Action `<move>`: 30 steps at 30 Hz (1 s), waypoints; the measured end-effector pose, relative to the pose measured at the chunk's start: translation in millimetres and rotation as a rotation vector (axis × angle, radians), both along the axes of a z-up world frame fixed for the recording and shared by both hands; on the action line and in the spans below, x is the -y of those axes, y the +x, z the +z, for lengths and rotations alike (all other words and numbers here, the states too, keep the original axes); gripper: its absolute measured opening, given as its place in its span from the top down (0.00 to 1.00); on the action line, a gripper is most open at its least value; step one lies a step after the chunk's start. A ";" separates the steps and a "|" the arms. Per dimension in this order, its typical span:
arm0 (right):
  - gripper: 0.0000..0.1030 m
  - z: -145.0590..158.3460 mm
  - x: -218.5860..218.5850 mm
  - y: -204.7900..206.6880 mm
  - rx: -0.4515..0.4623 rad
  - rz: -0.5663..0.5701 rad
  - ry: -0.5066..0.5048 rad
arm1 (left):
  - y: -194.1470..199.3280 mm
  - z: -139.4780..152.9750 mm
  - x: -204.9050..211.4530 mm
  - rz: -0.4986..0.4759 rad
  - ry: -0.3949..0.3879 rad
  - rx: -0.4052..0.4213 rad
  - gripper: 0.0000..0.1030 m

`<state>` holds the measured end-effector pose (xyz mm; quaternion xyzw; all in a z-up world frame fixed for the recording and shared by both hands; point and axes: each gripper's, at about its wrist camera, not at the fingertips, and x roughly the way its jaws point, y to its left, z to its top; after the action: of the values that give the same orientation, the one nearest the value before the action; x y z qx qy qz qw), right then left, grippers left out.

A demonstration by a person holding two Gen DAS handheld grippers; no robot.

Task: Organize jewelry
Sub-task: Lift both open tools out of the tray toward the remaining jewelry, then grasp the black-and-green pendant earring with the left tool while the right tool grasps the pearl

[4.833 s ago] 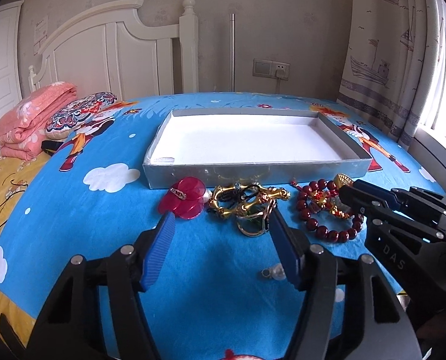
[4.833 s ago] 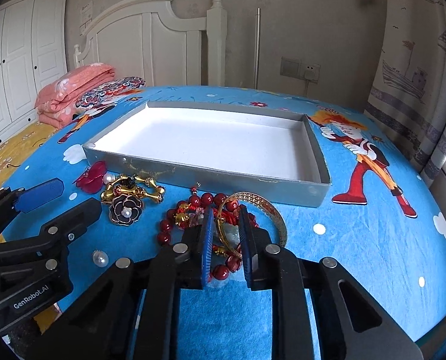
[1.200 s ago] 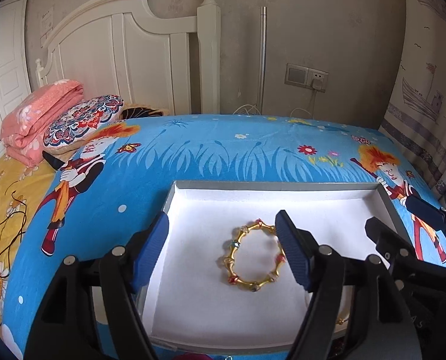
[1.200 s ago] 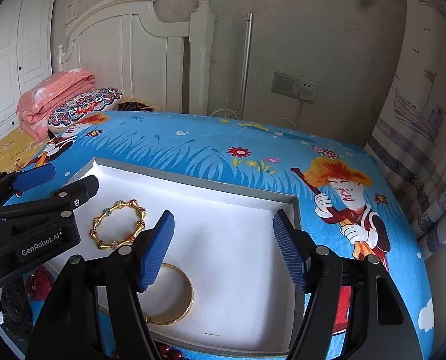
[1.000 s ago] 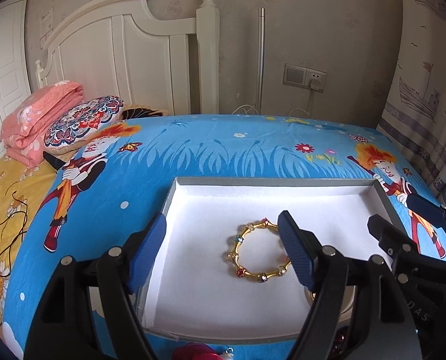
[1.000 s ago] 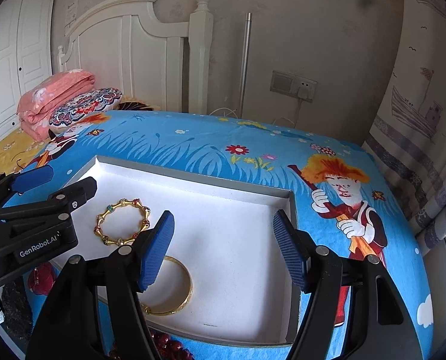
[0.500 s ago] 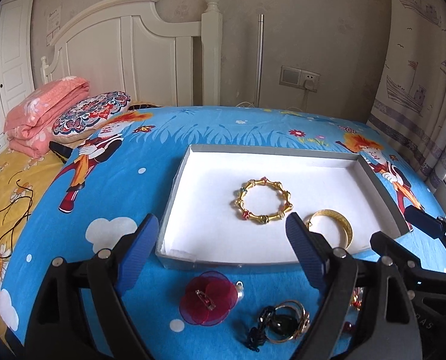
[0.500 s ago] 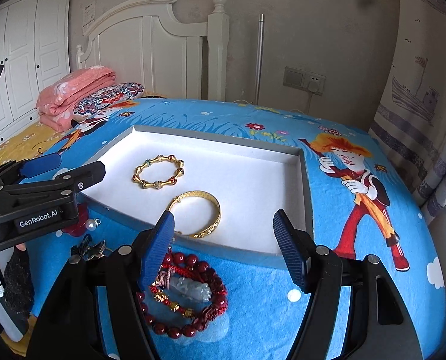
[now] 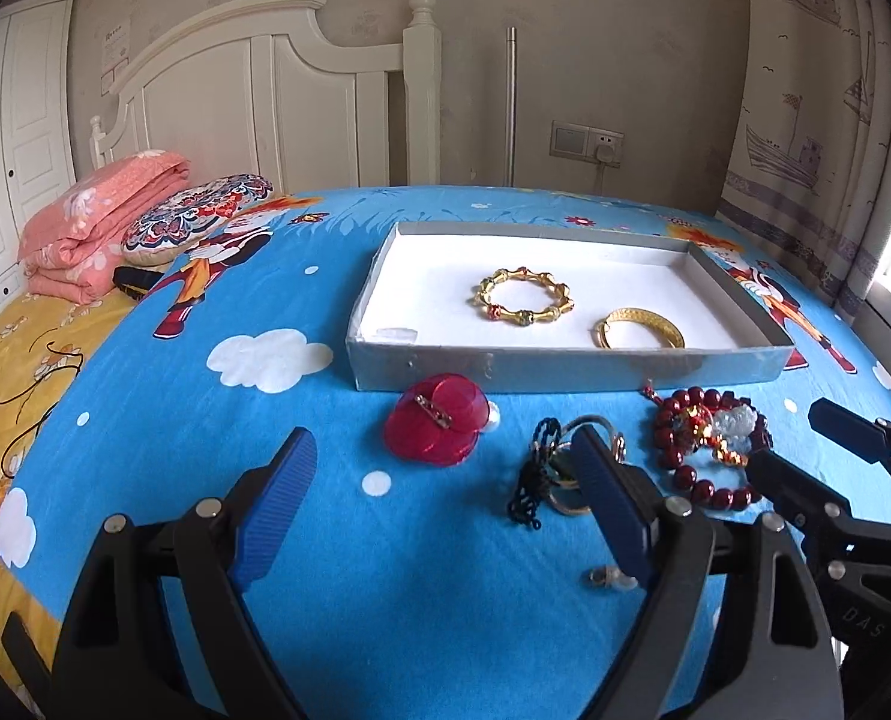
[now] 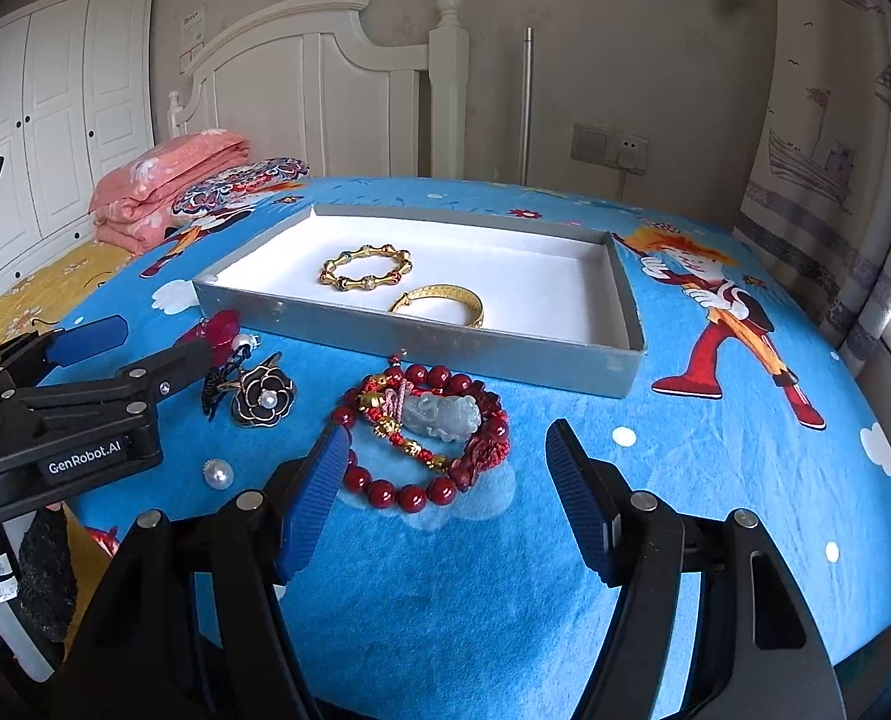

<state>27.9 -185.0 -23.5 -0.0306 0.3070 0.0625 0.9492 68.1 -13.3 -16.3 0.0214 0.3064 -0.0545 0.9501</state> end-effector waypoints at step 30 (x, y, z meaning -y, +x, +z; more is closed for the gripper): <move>0.48 -10.3 -52.2 -22.2 0.004 0.185 -0.028 | -24.6 -21.4 -28.0 0.031 0.049 0.005 0.35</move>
<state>5.7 -132.8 -33.8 -0.0722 0.3017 0.1457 0.9394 43.5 14.7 -37.7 0.0399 0.3055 -0.0323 0.9508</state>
